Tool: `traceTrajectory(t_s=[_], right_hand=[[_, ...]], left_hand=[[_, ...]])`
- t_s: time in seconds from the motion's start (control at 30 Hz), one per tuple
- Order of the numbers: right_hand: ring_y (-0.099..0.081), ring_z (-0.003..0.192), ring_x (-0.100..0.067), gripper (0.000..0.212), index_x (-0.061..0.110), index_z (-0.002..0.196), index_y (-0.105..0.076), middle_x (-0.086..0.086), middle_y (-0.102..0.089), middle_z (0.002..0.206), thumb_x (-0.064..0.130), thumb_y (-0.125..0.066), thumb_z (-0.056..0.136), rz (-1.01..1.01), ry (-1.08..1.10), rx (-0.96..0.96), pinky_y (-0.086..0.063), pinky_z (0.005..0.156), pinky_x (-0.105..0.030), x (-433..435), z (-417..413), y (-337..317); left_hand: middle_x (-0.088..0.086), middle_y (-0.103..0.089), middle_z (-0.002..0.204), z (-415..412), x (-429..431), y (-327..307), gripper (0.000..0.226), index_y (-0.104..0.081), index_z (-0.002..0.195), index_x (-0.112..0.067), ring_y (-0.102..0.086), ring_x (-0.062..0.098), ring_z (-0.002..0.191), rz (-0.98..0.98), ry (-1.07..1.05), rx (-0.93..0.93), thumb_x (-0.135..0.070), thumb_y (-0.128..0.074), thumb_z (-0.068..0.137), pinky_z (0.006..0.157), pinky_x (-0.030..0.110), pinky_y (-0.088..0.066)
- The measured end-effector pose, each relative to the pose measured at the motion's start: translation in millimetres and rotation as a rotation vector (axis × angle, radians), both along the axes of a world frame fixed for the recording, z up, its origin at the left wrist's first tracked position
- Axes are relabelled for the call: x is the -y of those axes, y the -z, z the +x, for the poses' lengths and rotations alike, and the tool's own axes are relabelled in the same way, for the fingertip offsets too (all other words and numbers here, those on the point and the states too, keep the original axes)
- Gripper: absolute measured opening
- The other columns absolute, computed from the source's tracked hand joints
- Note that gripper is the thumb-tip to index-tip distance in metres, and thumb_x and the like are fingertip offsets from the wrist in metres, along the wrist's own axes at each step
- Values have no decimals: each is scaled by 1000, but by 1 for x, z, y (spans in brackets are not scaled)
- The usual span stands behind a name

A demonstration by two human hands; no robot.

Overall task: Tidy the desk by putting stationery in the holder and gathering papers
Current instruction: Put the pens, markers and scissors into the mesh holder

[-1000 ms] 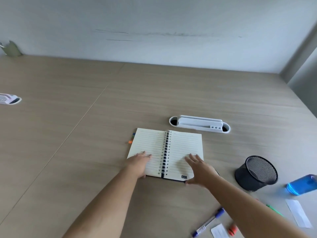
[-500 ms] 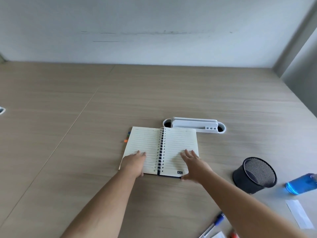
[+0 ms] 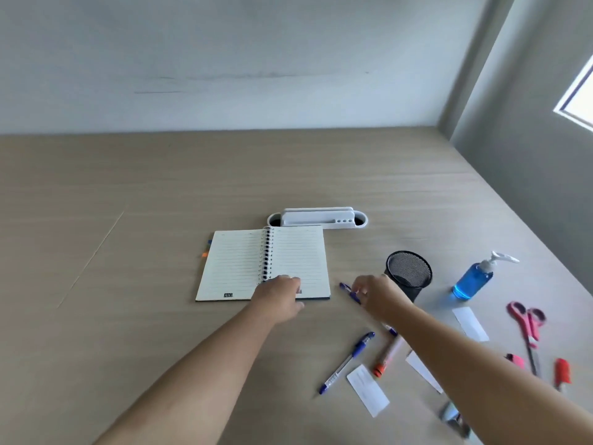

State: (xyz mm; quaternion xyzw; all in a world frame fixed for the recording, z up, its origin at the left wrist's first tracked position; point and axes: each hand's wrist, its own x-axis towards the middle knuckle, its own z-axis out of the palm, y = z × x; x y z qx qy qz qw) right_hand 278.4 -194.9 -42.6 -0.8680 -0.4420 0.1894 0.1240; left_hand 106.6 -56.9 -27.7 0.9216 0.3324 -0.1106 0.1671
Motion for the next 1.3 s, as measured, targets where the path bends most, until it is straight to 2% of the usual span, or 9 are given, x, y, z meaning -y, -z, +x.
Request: traceTrajectory(t_s=[0.2, 0.4, 0.6, 0.67, 0.77, 0.87, 0.97, 1.13, 1.3], right_hand=[[-63, 95, -29, 27, 19, 100, -67, -9, -65, 105, 11, -46, 87, -116, -43, 31, -50, 77, -32, 65, 1, 19], [-57, 101, -25, 50, 22, 110, -66, -4, -54, 114, -9, -44, 77, -136, -170, 119, -51, 81, -36, 100, 9, 35], [-51, 104, -31, 33, 16, 100, -65, -10, -51, 112, -4, -50, 79, -113, -296, 189, -52, 76, -43, 101, 12, 48], [-48, 110, -27, 33, 19, 101, -65, -5, -53, 115, -1, -50, 81, -121, -381, 246, -48, 86, -38, 101, 13, 46], [-44, 117, -18, 24, 27, 107, -64, 6, -59, 118, 14, -55, 89, -97, -466, 286, -38, 101, -30, 100, 21, 25], [-51, 113, -17, 16, 26, 105, -62, 4, -65, 110, 24, -57, 90, -82, -392, 191, -39, 98, -31, 93, 38, -22], [-59, 101, -20, 16, 29, 104, -61, 3, -68, 104, 27, -54, 89, -91, -293, 179, -40, 94, -36, 88, 64, -72], [-55, 93, -16, 25, 30, 111, -64, 2, -70, 106, 36, -53, 91, -203, -211, 191, -41, 85, -32, 83, 108, -130], [-51, 91, -19, 33, 17, 113, -67, -6, -68, 110, 11, -44, 91, -384, -221, 210, -43, 83, -30, 59, 126, -137]], left_hand=[[4, -61, 116, 23, 63, 19, 32, -60, 107, -18, -59, 23, 107, -159, 75, -54, -40, -61, 84, 82, 29, -44], [7, -67, 108, 31, 101, 39, 35, -63, 101, -13, -62, 26, 100, -214, 108, -90, -41, -65, 83, 79, 31, -49], [10, -66, 105, 35, 107, 56, 23, -61, 98, -9, -58, 26, 82, -207, 45, -89, -29, -62, 87, 68, 31, -44], [10, -66, 100, 35, 106, 59, 16, -62, 92, -10, -54, 24, 75, -245, 8, -79, -25, -62, 85, 65, 30, -42], [3, -61, 71, 39, 93, 49, 10, -56, 73, -16, -54, 22, 66, -354, -60, -41, -21, -63, 78, 61, 25, -40], [0, -60, 62, 53, 72, 14, 13, -53, 68, -18, -60, 20, 61, -435, -93, 60, -19, -62, 78, 55, 23, -44], [1, -62, 66, 81, 58, -34, 6, -57, 83, -11, -62, 16, 55, -429, -88, 245, -15, -61, 79, 50, 22, -48], [7, -63, 77, 136, 51, -93, 23, -56, 102, -8, -67, 17, 57, -418, -32, 491, -8, -61, 79, 64, 31, -60], [9, -71, 79, 176, 56, -86, 5, -53, 83, -14, -75, 21, 73, -382, -51, 531, -17, -57, 83, 81, 40, -60]])
